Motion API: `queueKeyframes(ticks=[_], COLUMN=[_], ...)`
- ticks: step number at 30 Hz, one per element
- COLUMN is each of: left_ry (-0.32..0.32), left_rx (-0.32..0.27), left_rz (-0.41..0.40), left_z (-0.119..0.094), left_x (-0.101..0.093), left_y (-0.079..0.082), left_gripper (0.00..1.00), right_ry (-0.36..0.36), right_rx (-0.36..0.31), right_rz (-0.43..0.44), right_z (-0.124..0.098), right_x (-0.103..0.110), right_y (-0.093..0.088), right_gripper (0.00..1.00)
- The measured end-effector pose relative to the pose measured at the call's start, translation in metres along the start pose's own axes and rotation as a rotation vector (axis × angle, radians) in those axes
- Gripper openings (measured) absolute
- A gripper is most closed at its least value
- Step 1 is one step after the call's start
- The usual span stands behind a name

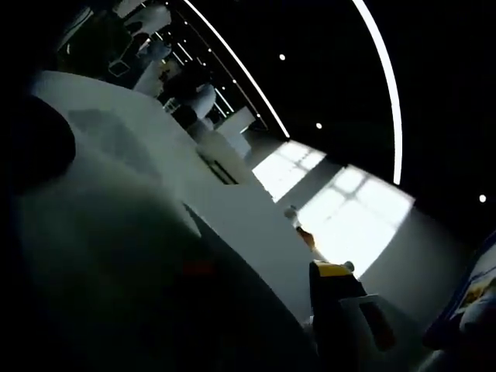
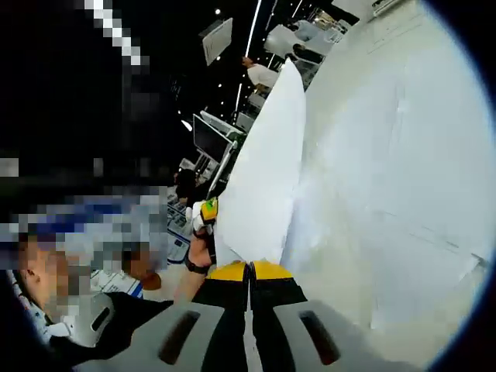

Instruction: Organize the stack of printing papers by aligning and flattening the scattered papers on the table

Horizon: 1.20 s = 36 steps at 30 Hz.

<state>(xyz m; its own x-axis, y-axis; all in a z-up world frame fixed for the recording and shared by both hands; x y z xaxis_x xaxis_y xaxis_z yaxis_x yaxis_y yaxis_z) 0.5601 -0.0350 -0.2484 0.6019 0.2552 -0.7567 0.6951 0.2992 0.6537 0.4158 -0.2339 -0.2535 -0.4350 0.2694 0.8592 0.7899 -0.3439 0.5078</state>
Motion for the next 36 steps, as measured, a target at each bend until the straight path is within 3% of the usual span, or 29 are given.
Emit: queueKeyframes(ticks=[1,4,12,18,27,36], left_ry=[0.000,0.002,0.011,0.047,0.080,0.105], left_rx=[-0.001,-0.001,0.003,0.008,0.001,-0.015], left_rz=[-0.002,0.002,0.015,0.057,0.087,0.099], left_z=[0.000,0.000,0.001,-0.001,-0.002,-0.003], left_x=[0.000,0.001,0.003,0.008,0.013,0.017], left_y=[0.000,0.001,0.001,0.001,0.003,0.005], left_gripper=[0.49,0.48,0.48,0.34,0.30,0.24], right_ry=[0.047,0.140,0.213,0.173,0.153,0.124], right_rx=[0.036,0.064,0.105,0.097,0.077,0.049], right_rz=[-0.047,-0.087,-0.153,-0.191,-0.212,-0.219], right_z=[0.006,0.017,0.031,0.030,0.033,0.026], right_x=[0.010,0.025,0.042,0.039,0.037,0.027], right_y=[-0.010,-0.019,-0.022,-0.022,-0.024,-0.012], right_gripper=[0.00,0.00,0.00,0.00,0.00,0.00])
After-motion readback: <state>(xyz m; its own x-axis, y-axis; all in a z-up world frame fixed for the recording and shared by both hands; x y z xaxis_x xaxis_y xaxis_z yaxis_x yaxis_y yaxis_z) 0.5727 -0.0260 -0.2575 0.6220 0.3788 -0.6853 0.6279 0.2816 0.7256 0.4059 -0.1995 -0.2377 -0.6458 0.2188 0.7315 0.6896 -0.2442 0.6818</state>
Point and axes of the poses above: the point that each gripper's makers call its tool centre point, and the gripper's own axes: z roughly forward along the fingers, x roughly to its left, y roughly out of its top, the point moved 5 cm from there along -z, roughly backward along the fingers, and after that the axes turned 4 degrees about y, right-handed, at the moved point
